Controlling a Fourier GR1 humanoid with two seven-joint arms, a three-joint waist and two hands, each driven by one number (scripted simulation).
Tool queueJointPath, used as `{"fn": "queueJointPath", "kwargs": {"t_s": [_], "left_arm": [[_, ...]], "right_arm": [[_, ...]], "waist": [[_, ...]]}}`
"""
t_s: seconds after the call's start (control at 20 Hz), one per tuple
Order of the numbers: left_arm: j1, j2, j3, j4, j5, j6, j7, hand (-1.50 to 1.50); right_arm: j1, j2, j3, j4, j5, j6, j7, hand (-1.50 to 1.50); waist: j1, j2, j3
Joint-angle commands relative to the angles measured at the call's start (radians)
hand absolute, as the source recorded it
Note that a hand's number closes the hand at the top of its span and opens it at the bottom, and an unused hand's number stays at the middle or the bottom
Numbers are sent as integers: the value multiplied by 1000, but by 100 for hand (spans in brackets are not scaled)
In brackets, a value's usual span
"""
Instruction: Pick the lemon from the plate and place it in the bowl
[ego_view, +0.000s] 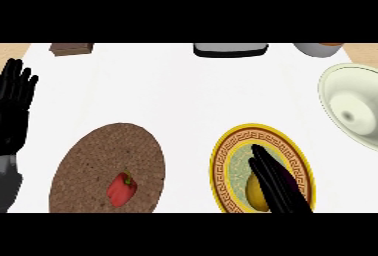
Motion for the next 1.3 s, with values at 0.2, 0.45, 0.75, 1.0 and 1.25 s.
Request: {"fn": "queueJointPath", "kwargs": {"t_s": [0.2,0.45,0.75,1.0,1.25], "left_arm": [[54,13,32,-11,28,-47,-26,0],[4,9,36,38,23,-63,-42,0],[-12,-1,15,-2,5,-50,-2,0],[-29,-20,30,52,-13,-59,-30,0],[-55,-68,-15,14,-59,-14,11,0]], "right_arm": [[152,-236,-26,-346,225,280,438,-150],[137,-356,-25,-456,156,524,626,-150],[91,-409,-12,-551,68,754,801,-150],[15,-284,5,-502,64,830,899,-150],[-67,-164,-1,-387,17,897,909,-150]], "waist": [[2,5,-2],[12,17,-1],[28,15,3],[34,18,5],[40,19,6]]}}
